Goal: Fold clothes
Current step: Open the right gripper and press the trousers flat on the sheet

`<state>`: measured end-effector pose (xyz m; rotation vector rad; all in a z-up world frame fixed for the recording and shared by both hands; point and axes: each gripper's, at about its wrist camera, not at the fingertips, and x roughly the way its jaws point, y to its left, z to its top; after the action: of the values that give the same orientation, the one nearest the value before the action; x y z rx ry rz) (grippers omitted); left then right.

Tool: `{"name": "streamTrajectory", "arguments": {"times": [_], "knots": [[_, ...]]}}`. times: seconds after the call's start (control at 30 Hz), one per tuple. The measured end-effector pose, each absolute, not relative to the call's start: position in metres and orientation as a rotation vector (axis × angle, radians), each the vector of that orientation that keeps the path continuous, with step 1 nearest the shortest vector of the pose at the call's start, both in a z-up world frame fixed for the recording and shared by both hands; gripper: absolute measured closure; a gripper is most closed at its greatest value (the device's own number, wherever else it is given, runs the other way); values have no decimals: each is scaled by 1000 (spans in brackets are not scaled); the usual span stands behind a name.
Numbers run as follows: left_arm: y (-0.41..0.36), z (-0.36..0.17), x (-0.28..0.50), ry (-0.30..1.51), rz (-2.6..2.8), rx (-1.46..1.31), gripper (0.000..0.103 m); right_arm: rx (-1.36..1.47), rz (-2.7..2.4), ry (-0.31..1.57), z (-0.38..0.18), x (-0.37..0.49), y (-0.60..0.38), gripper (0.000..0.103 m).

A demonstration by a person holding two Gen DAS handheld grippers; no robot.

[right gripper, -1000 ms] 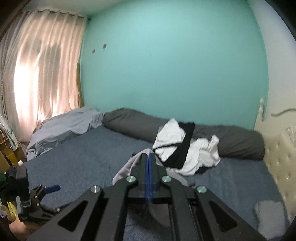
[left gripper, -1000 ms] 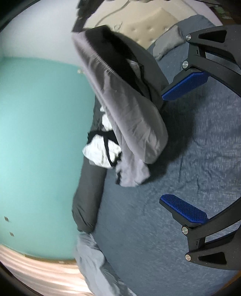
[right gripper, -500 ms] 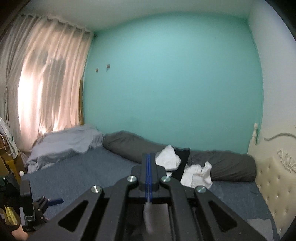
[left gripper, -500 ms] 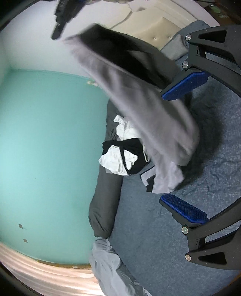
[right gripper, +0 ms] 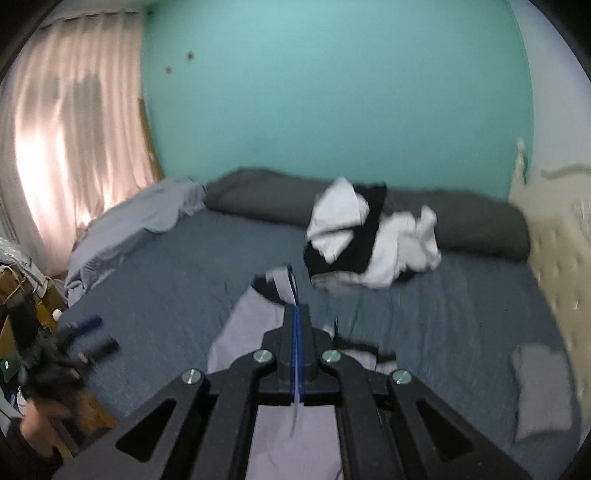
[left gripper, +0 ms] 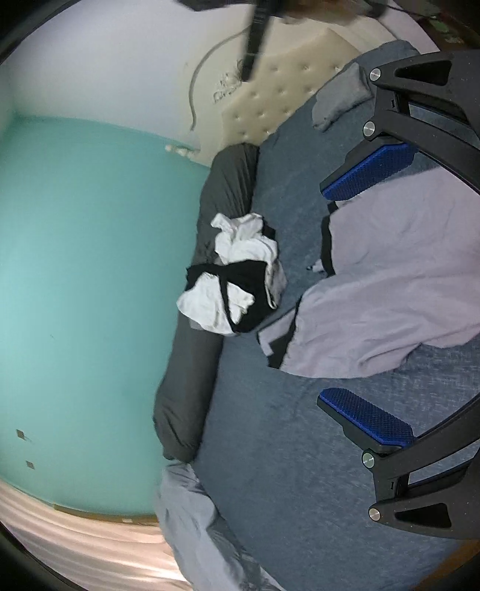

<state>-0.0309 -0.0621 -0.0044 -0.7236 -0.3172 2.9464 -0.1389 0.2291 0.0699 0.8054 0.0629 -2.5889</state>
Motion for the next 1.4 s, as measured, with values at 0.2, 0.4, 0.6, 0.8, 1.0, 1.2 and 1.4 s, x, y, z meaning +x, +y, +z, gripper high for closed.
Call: {"name": "streamTrajectory", "arguments": {"times": [0.2, 0.4, 0.6, 0.8, 1.0, 1.2, 1.4], "knots": [[-67, -23, -40, -315, 2952, -779, 0, 980, -2530, 36, -21, -141, 225, 97], [-66, -38, -48, -299, 2949, -828, 0, 1211, -2412, -29, -119, -139, 223, 72], [-63, -49, -53, -267, 2945, -857, 0, 1400, -2336, -27, -185, -144, 225, 61], [-63, -59, -58, -266, 2935, -884, 0, 1540, -2239, 20, -226, -131, 230, 49], [-56, -70, -70, -264, 2914, -910, 0, 1644, -2208, 16, -259, -123, 241, 41], [-51, -81, -80, -272, 2892, -932, 0, 1706, -2163, -39, -278, -123, 247, 40], [-48, -91, -89, -280, 2881, -952, 0, 1684, -2162, -60, -286, -128, 242, 77]]}}
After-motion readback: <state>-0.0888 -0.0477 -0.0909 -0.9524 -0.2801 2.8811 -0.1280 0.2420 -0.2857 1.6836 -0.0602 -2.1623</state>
